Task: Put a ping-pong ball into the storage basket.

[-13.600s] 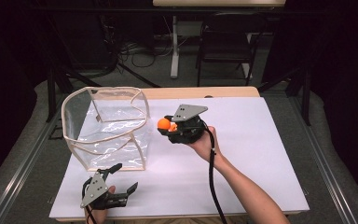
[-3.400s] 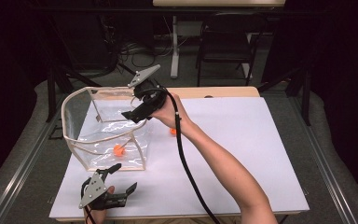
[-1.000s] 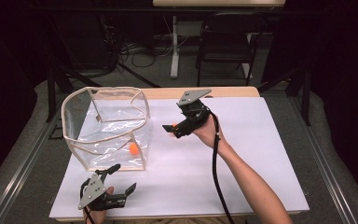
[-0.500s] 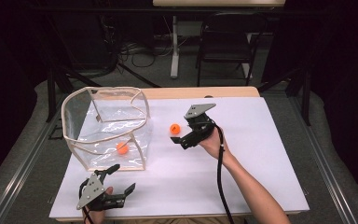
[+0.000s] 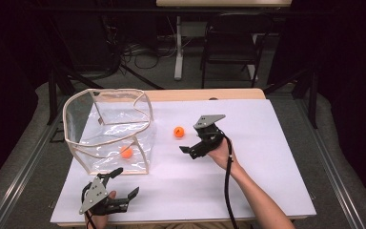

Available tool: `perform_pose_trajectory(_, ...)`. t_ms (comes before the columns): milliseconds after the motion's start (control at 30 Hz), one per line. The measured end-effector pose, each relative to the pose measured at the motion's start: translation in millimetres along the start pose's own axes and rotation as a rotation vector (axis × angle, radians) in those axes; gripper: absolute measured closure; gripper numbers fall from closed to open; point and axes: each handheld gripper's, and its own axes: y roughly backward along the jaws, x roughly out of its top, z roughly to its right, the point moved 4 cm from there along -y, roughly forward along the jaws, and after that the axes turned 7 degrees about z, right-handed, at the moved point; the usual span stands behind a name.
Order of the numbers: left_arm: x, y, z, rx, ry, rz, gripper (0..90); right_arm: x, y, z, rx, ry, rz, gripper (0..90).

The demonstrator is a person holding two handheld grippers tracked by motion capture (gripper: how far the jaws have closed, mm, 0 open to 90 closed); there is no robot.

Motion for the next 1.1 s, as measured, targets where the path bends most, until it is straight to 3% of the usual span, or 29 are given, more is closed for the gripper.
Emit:
perform_pose_trajectory(333, 0.7, 1.3, -0.2, 0.003, -0.008, 0.002, 15.7, -6.8, -4.9, 5.6, -0.027, -0.009, -0.022, 0.0)
perform_pose_trajectory(567, -0.3, -0.5, -1.0, 0.001, -0.002, -0.001, 15.7, -0.9, -18.9, 6.3, -0.042, 0.03, -0.041, 0.0)
perform_pose_trajectory(1100, 0.3, 0.5, 1.2, -0.001, -0.004, -0.002, 15.7, 2.3, -52.3, 18.9, -0.072, 0.037, -0.099, 0.0)
